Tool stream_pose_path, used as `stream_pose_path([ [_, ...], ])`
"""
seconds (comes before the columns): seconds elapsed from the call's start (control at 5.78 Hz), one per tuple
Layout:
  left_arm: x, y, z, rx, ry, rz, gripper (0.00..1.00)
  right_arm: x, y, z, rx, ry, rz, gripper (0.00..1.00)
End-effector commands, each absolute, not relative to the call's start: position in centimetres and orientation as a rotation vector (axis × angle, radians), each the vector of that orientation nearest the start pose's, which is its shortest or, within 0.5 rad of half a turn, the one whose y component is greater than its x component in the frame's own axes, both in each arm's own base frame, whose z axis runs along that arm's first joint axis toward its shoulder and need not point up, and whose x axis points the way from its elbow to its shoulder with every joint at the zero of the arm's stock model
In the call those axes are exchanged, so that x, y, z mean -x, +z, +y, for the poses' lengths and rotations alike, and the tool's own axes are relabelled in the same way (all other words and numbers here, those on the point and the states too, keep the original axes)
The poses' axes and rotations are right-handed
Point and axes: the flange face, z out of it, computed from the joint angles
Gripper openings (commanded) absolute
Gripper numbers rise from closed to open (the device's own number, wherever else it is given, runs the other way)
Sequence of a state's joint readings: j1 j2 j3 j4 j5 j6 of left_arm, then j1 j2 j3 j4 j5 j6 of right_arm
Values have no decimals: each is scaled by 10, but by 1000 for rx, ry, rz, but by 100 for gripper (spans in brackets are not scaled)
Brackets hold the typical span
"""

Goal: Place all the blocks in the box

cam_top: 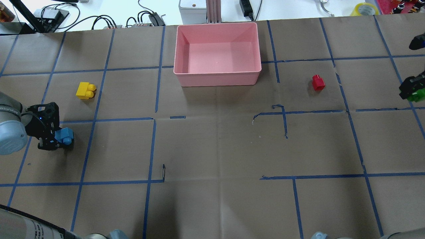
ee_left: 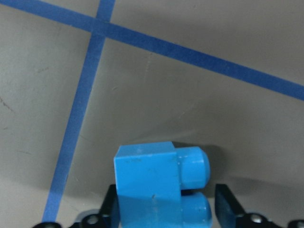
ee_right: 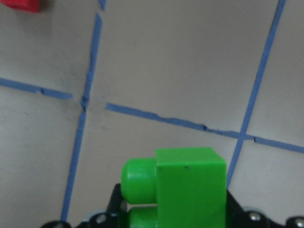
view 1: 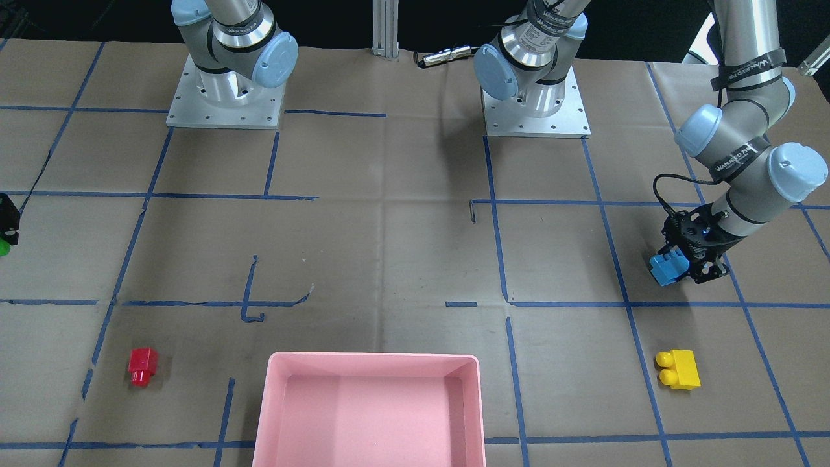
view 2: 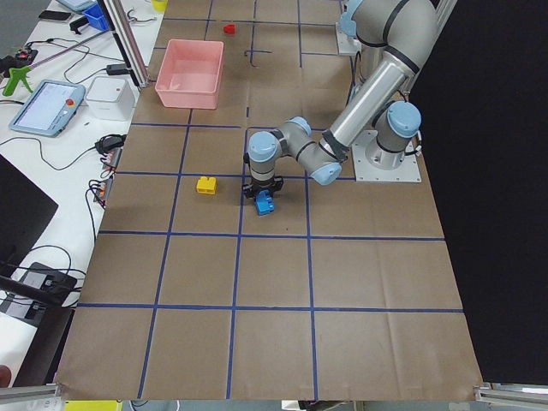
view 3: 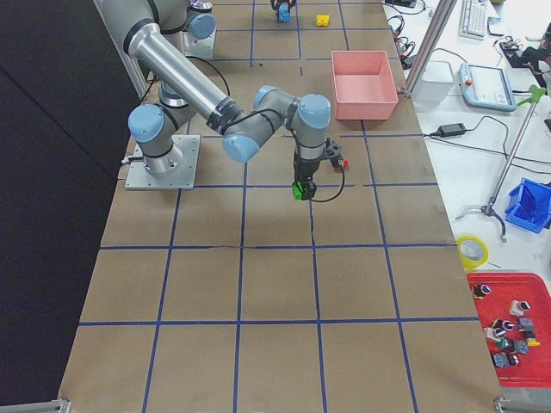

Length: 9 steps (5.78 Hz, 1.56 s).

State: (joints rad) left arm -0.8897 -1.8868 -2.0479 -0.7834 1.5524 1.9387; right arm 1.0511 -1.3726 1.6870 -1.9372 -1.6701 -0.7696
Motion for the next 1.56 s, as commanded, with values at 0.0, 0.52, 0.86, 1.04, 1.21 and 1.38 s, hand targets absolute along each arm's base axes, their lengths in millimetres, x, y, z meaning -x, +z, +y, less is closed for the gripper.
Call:
stream_pose_path([
  [0.0,-232,233,-498,-1748,-13,2504,8,48,419,-610,323,7,3226,4],
  [0.52,-246,368,-522,-1509,8,2715,3,-178,384,-704,-59,-83,3115,4],
  [0.86,-201,431,-554,-1125,-5,2909,2,-278,335,-731,-299,-46,3032,7],
  [1.04,-180,438,-562,-836,-23,3010,2,-301,318,-729,-326,-14,3015,21],
  [1.21,-150,443,-569,-581,-42,3069,2,-314,316,-724,-425,50,2913,29],
  [1.38,-111,447,-581,-360,-66,3113,2,-324,311,-722,-423,65,2913,99],
])
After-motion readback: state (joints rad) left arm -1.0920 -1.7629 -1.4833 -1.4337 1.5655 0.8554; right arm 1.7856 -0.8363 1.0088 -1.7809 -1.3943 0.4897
